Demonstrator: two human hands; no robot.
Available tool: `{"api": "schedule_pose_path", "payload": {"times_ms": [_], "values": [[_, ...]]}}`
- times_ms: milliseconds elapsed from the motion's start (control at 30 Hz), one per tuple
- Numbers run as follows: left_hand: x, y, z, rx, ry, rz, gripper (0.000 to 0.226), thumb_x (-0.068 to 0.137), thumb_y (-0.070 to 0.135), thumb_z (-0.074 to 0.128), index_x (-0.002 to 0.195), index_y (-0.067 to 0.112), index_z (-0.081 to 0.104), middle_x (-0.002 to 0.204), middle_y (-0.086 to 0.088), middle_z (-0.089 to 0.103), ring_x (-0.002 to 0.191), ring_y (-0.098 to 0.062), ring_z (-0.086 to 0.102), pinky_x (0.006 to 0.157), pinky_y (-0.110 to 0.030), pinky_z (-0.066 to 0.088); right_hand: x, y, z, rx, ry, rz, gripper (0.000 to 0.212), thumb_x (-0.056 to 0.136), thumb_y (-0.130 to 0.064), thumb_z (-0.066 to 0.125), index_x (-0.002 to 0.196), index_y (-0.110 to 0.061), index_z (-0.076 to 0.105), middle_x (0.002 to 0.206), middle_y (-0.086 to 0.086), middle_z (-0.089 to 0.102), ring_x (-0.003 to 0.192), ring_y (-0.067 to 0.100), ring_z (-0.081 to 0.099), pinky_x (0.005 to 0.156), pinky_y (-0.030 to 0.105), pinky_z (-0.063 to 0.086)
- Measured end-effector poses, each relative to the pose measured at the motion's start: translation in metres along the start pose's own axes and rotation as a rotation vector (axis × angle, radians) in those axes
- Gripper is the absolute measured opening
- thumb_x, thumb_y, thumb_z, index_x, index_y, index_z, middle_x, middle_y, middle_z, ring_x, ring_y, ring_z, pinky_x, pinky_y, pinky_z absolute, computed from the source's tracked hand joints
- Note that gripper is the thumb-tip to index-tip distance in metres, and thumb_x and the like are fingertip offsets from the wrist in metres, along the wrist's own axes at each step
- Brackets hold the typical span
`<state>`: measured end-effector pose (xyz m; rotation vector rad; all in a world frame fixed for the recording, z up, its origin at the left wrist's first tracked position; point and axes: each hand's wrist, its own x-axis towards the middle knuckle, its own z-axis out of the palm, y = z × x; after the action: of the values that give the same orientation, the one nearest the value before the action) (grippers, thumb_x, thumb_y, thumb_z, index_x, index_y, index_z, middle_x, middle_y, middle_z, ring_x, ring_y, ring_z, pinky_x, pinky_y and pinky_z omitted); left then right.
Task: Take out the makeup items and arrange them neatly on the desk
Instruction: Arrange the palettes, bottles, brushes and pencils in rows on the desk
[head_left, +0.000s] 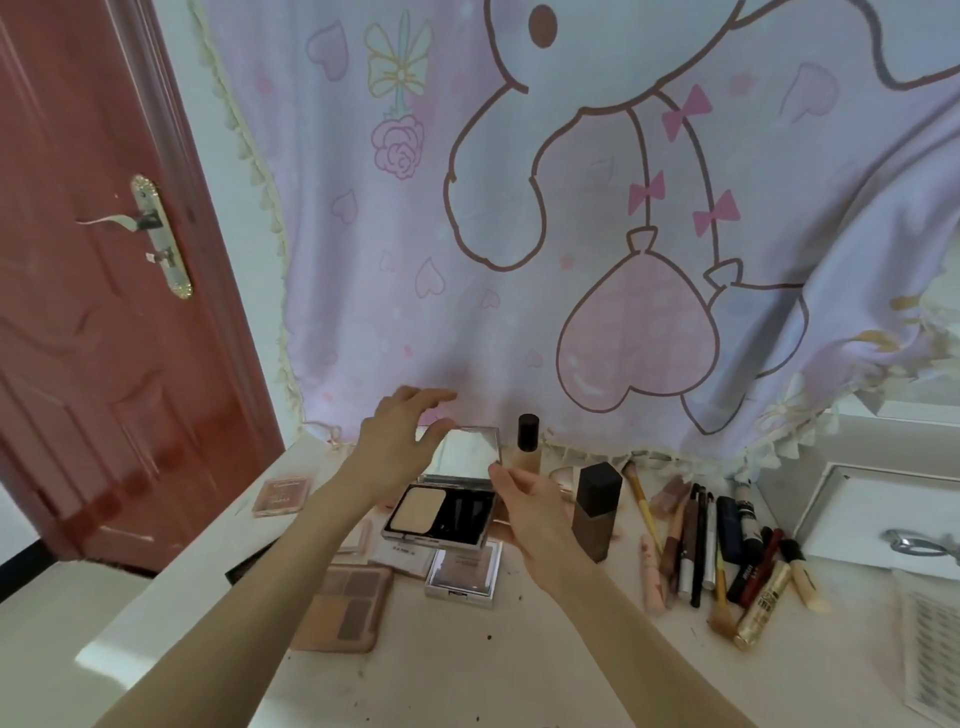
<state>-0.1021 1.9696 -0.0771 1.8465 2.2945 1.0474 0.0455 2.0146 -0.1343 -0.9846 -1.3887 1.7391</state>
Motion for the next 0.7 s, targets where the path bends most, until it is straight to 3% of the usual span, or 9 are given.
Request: {"api": "schedule_pose_path", "payload": {"times_ms": [67,133,267,367,467,600,700], "values": [[-0.011,-0.011,0.000,-0.031,0.031,-0.121,0.059,0.088,0.039,0.056,0.140,0.022,0.034,0.138,-0.007,0.041,0.127,-0.025,0.038,0.105,-0.043,0.032,0.010,0.001,0.011,0.003,0.019,0.012,0.015,0.096,-0.021,0.050,0.093,-0.013,0.062,0.094,0.009,0.068,0.087,0.022,0.067,0.077,0.033,0.057],[-0.023,-0.025,0.000,-0.046,-0.046,-0.250,0.087,0.080,0.054,0.059,0.147,0.020,0.014,0.147,-0.009,0.031,0.134,-0.026,0.030,0.109,-0.042,0.028,0.021,0.000,0.021,-0.030,0.054,0.010,0.017,0.096,-0.023,0.050,0.099,-0.009,0.061,0.101,0.014,0.066,0.096,0.028,0.065,0.090,0.042,0.052],[-0.042,-0.051,0.002,-0.044,-0.221,-0.361,0.122,0.057,0.078,0.055,0.148,0.021,-0.004,0.155,-0.007,0.016,0.141,-0.024,0.019,0.112,-0.042,0.023,0.040,-0.004,0.046,-0.099,0.086,-0.071,0.022,0.096,-0.020,0.049,0.080,-0.015,0.063,0.095,0.015,0.068,0.096,0.034,0.063,0.090,0.051,0.049],[-0.042,-0.069,0.004,-0.099,-0.164,-0.392,0.123,0.054,0.078,0.057,0.148,0.021,0.001,0.154,-0.006,0.020,0.139,-0.023,0.022,0.110,-0.040,0.025,0.054,-0.001,0.065,-0.152,0.056,-0.128,0.026,0.095,-0.021,0.049,0.078,-0.014,0.066,0.094,0.018,0.069,0.092,0.034,0.064,0.084,0.052,0.052],[-0.032,-0.090,0.001,0.022,-0.087,-0.419,0.112,0.064,0.074,0.059,0.147,0.020,0.006,0.151,-0.006,0.028,0.136,-0.026,0.029,0.106,-0.039,0.027,0.068,0.002,0.082,-0.176,0.047,-0.151,0.025,0.095,-0.023,0.049,0.079,-0.014,0.064,0.080,0.010,0.064,0.074,0.026,0.060,0.071,0.038,0.051],[-0.015,-0.114,0.000,0.085,-0.098,-0.459,0.123,0.053,0.085,0.050,0.147,0.021,0.004,0.148,-0.009,0.032,0.135,-0.032,0.027,0.105,-0.045,0.028,0.088,0.003,0.103,-0.165,0.015,-0.155,0.028,0.095,-0.020,0.049,0.076,-0.019,0.070,0.084,0.009,0.070,0.086,0.028,0.065,0.087,0.045,0.051],[-0.001,-0.130,0.004,0.130,-0.077,-0.468,0.125,0.050,0.084,0.052,0.146,0.021,0.002,0.143,-0.010,0.037,0.132,-0.034,0.032,0.103,-0.047,0.030,0.106,0.005,0.115,-0.050,-0.055,-0.104,0.026,0.093,-0.017,0.051,0.089,-0.004,0.072,0.097,0.024,0.068,0.093,0.039,0.065,0.085,0.047,0.053]]}}
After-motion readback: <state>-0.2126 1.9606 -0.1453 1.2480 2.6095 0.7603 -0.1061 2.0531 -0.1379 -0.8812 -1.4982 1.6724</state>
